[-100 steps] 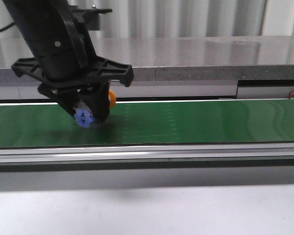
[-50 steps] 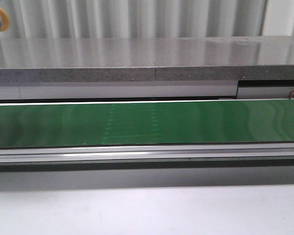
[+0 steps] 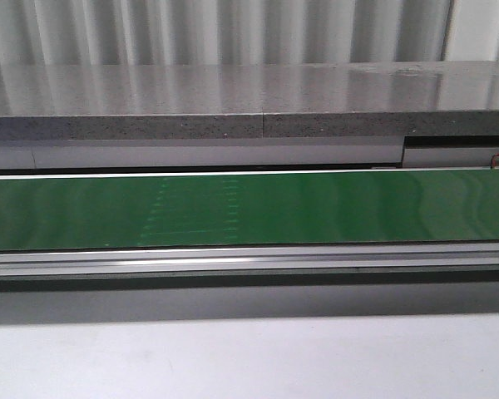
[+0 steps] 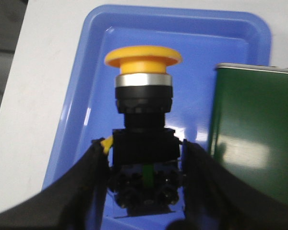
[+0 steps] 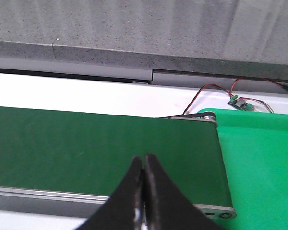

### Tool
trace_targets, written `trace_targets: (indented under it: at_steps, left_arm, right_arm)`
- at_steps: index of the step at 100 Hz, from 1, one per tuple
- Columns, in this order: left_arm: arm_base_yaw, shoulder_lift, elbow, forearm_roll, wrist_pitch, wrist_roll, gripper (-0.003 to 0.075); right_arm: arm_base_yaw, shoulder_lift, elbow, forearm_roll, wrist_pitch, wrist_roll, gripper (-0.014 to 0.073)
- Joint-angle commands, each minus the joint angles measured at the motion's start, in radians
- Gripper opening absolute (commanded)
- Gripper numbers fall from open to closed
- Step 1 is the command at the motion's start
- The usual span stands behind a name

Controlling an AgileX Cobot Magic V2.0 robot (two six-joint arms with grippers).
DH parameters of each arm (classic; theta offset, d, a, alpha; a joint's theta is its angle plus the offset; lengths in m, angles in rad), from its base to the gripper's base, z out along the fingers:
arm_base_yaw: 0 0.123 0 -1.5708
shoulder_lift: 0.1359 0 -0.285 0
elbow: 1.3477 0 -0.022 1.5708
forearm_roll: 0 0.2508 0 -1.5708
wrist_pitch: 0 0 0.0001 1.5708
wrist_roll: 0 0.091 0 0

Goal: Move button from right to left
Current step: 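Carry the button over the blue tray and lower it with the left gripper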

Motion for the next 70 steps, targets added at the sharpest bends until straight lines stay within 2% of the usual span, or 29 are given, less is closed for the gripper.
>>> trace_targets:
  at_steps: [1,11,45,55,70]
  left_arm:
    - [0.055,0.002,-0.024,-0.019,-0.079,0.009,-0.0020]
    - [0.082,0.037,-0.024,-0.021,-0.112,0.009,-0.0020]
    - [0.081,0.149,-0.024,-0.021,-0.112,0.016,-0.0020]
    - [0.081,0.179,-0.024,-0.044,-0.148,0.105,-0.0020]
    - [0.099,0.208,-0.024,-0.188,-0.231,0.260,-0.0020]
  right_arm:
    - [0.002,0.002,-0.023,0.001,-0.071,-0.007,-0.0067]
    - [0.002,0.002,-0.023,0.001,-0.071,-0.007,-0.0067]
    - [0.002,0.002,-0.023,0.001,-0.071,-0.007,-0.0067]
    - [0.002,0.002,-0.023,0.001,-0.071,-0.007,-0.0067]
    - [0.002,0.002,-0.023,0.001,-0.071,-0.007,-0.0067]
